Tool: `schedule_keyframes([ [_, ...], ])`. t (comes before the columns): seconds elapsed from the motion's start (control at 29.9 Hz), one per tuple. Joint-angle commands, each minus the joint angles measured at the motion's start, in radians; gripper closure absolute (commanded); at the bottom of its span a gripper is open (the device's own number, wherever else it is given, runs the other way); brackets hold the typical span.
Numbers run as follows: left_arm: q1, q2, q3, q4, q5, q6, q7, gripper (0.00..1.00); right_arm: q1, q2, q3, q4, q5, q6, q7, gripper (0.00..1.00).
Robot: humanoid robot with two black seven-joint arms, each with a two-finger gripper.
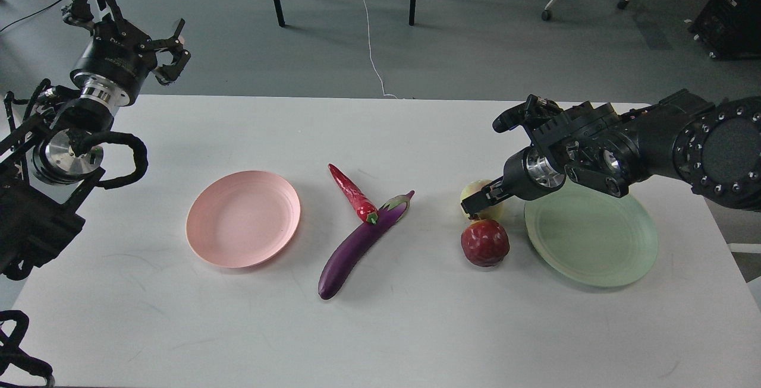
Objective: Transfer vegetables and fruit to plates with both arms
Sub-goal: 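Grasp the peach with the right gripper and lift it, then lower the peach onto the green plate and release it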
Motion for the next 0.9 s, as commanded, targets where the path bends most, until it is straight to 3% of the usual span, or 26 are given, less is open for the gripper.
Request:
schedule_keyframes([
  [0.0,0.0,0.001,0.0,0.0,0.0,0.0,0.0,0.02,-0.003,0.002,-0.003,-0.001,-0.001,0.002,0.0,0.26],
  [0.17,-0.002,0.014,-0.002,0.0,0.0,0.0,0.0,0.02,0.023,-0.009,-0.006,0.013,-0.009,0.015,0.0,0.4],
  [0.5,-0.002,0.02,-0.002,0.0,-0.002,0.0,0.0,0.02,0.219,-0.195,-0.006,0.179,-0.082,0.022,0.0,0.4],
  [0.74,-0.002,0.02,-0.002,-0.002,-0.002,0.001,-0.002,0.02,0.152,-0.37,-0.002,0.202,-0.231,0.003,0.0,0.38],
  [0.87,-0.002,0.02,-0.002,-0.002,-0.002,0.001,-0.002,0.02,0.106,-0.426,-0.001,0.2,-0.247,-0.027,0.0,0.32],
])
